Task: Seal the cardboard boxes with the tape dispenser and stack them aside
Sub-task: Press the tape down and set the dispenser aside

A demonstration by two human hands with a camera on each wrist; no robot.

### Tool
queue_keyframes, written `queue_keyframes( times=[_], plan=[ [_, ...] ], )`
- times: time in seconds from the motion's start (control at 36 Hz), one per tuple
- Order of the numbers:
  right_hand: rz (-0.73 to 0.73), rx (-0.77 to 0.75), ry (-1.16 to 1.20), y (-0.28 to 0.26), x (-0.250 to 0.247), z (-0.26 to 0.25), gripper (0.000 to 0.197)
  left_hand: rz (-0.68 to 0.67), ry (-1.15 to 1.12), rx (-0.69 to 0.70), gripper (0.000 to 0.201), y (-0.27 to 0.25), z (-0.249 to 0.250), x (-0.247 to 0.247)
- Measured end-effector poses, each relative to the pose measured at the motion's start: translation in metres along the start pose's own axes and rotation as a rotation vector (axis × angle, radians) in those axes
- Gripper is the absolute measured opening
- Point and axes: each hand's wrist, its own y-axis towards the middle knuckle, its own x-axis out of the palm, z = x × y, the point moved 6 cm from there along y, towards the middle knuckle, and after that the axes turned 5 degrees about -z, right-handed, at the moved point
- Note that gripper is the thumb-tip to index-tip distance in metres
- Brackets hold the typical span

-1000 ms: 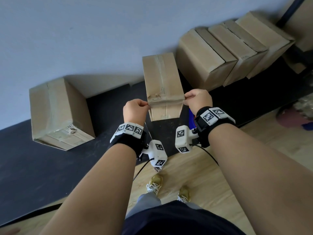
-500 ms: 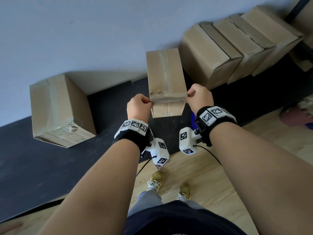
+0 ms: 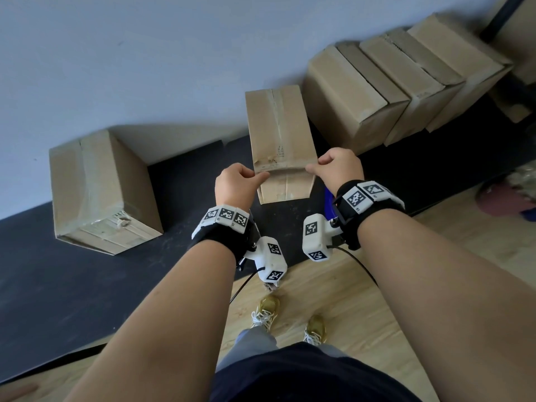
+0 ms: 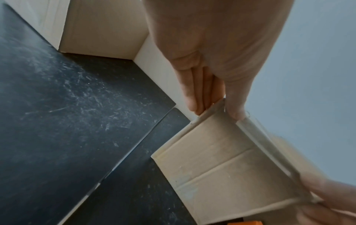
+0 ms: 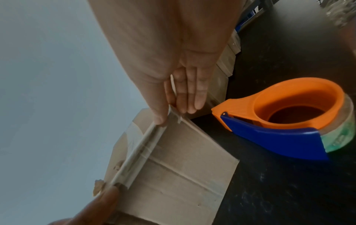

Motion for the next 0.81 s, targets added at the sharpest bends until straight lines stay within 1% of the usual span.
queue_keyframes(
  times=[0.06, 0.14, 0.31, 0.42, 0.5, 0.61, 0.67, 0.72, 0.78, 0.81],
  plan=[
    [0.002, -0.02, -0.019, 0.0, -0.001, -0.002, 0.028, 0.002, 0.081, 0.02, 0.033, 0.001, 0.002, 0.001],
    [0.001, -0.037, -0.095, 0.001, -0.002, -0.006, 0.028, -0.002, 0.255, 0.089, 0.036, 0.003, 0.009, 0.001],
    [-0.016, -0.108, -0.275, 0.004, 0.0, -0.016, 0.026, -0.074, 0.641, 0.244, 0.039, 0.006, 0.024, 0.008],
    [-0.016, -0.158, -0.413, 0.003, 0.002, -0.022, 0.028, -0.074, 0.748, 0.292, 0.039, 0.004, 0.025, 0.013],
    [0.034, -0.227, -0.577, 0.001, 0.006, -0.026, 0.031, -0.071, 0.788, 0.33, 0.038, 0.003, 0.027, 0.016],
    [0.085, -0.321, -0.766, -0.003, 0.017, -0.029, 0.035, -0.109, 0.877, 0.397, 0.036, 0.005, 0.028, 0.022],
    [0.087, -0.36, -0.821, -0.005, 0.023, -0.03, 0.033, -0.133, 0.954, 0.442, 0.037, 0.006, 0.027, 0.024],
    [0.058, -0.324, -0.917, -0.006, 0.025, -0.029, 0.026, -0.145, 1.031, 0.49, 0.038, 0.007, 0.029, 0.025],
    [0.103, -0.306, -1.006, -0.007, 0.023, -0.032, 0.024, -0.146, 1.115, 0.556, 0.036, 0.007, 0.033, 0.025],
    [0.1, -0.323, -1.019, -0.008, 0.024, -0.032, 0.022, -0.151, 1.154, 0.586, 0.035, 0.006, 0.034, 0.026]
  ],
)
